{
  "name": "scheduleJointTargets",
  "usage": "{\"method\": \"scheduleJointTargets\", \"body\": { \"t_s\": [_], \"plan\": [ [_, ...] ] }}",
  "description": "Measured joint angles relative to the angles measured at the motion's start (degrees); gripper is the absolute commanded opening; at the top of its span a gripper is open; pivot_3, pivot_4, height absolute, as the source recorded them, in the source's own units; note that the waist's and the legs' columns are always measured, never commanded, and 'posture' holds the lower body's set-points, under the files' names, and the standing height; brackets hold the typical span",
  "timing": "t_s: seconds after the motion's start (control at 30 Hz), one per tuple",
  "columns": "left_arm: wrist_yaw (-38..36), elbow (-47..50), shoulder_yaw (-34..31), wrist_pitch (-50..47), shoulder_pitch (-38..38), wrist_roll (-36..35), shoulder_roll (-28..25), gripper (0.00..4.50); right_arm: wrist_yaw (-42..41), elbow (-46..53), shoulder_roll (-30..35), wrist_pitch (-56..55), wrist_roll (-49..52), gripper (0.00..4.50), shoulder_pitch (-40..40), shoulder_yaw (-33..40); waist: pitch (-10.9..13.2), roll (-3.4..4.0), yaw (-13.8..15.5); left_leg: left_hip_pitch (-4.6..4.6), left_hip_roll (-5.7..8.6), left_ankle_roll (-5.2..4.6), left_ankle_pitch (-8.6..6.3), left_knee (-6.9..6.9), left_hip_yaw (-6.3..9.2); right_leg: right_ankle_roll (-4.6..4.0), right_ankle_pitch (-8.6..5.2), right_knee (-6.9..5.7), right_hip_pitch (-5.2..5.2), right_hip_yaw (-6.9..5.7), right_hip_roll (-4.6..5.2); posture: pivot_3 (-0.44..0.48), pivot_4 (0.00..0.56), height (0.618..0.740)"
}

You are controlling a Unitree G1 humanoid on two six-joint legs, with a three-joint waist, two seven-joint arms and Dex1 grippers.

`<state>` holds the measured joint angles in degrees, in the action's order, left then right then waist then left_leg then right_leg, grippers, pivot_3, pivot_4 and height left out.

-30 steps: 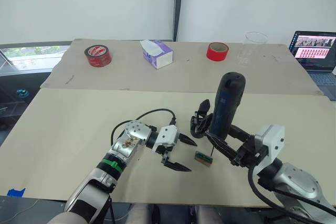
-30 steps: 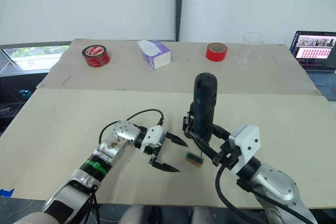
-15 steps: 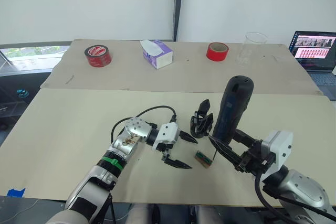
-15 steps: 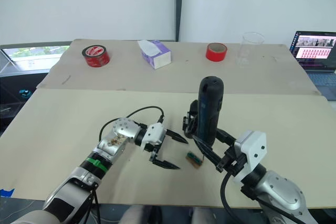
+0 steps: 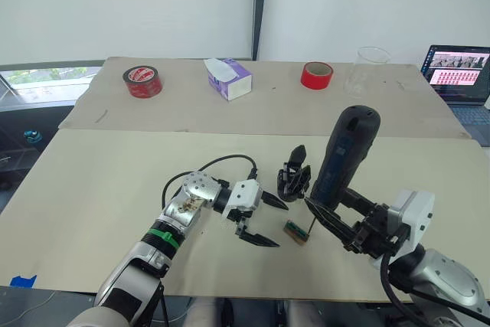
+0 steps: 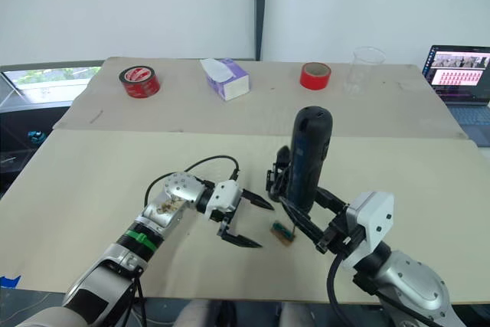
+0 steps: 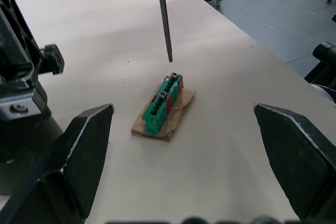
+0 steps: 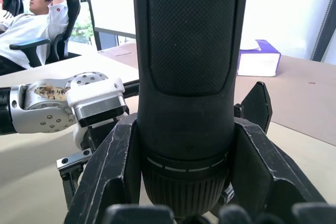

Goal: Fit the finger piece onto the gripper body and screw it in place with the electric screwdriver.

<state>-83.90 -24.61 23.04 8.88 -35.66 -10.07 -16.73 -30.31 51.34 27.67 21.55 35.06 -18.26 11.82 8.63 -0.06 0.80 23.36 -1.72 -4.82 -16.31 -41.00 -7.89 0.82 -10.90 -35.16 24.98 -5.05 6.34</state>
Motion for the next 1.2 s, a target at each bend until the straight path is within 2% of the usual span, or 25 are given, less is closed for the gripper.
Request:
{"method": "scheduleJointTargets", "body": {
  "t_s": [1.2],
  "plan": [
    [-0.08, -0.18, -0.02, 0.89, -0.04, 0.89, 0.64, 4.50, 1.94, 1.13, 0.70, 0.02, 2.22, 1.90, -2.41, 0.20, 0.00, 0.00, -0.03, -0.01, 0.00, -0.02, -0.01, 0.00, 0.00, 0.01, 0.00, 0.00, 0.00, 0.00, 0.00, 0.000, 0.150, 0.740]
  ]
}}
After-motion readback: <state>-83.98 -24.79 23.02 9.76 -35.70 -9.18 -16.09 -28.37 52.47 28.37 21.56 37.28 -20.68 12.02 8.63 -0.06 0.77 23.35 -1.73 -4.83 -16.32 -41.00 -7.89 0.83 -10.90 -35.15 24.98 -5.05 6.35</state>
